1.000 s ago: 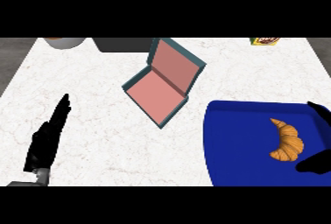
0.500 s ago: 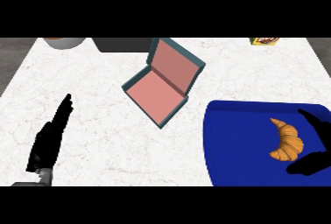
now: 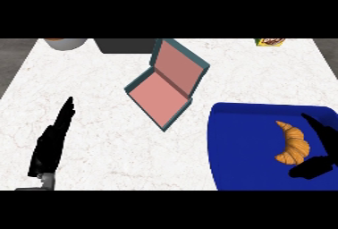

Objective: Pick the croissant from the tray and place it in the cardboard box

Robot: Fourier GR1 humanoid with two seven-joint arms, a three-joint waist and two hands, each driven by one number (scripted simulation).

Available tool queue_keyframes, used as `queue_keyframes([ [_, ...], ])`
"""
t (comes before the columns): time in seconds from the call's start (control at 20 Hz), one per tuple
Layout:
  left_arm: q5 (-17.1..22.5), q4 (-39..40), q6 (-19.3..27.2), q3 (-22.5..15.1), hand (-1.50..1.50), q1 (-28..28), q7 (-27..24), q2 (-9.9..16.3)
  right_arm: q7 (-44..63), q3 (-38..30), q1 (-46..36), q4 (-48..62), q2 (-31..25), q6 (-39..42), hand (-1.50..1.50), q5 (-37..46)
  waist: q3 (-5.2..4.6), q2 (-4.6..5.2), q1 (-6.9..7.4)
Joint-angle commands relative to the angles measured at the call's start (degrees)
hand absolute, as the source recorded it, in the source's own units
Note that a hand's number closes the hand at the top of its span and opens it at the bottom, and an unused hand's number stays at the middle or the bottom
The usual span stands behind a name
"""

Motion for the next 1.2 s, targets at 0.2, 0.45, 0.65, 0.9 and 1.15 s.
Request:
queue_keyframes([
  [0.2,-4.2,-4.2,-0.4,-0.9,0.00,1.6,2.4,-2.7,-3.2,-1.7,-5.4,8.5,6.1,-0.3,-1.50,6.4,0.02,0.03,0.39],
  [0.45,-1.0,0.2,-6.0,5.7,0.00,1.3,-2.2,-0.9,-4.3,-3.4,-4.1,8.1,9.3,0.6,-1.50,9.8,0.00,0.02,0.14],
  [0.65,-4.8,-1.0,-3.4,3.1,0.00,-0.6,1.5,-4.8,-7.4,-6.7,-1.6,6.9,7.6,4.1,-1.50,9.5,-0.01,0.00,-0.03],
  [0.9,-4.9,-2.6,-5.0,4.1,0.00,0.2,1.9,-4.5,-7.0,-4.1,0.4,7.3,10.7,3.4,-1.50,13.9,-0.01,-0.02,-0.04],
  [1.15,-4.6,1.5,-6.3,6.6,0.00,1.4,-3.2,-4.9,-11.4,-8.0,-1.1,9.4,11.0,4.9,1.50,12.3,-0.01,0.01,-0.03],
])
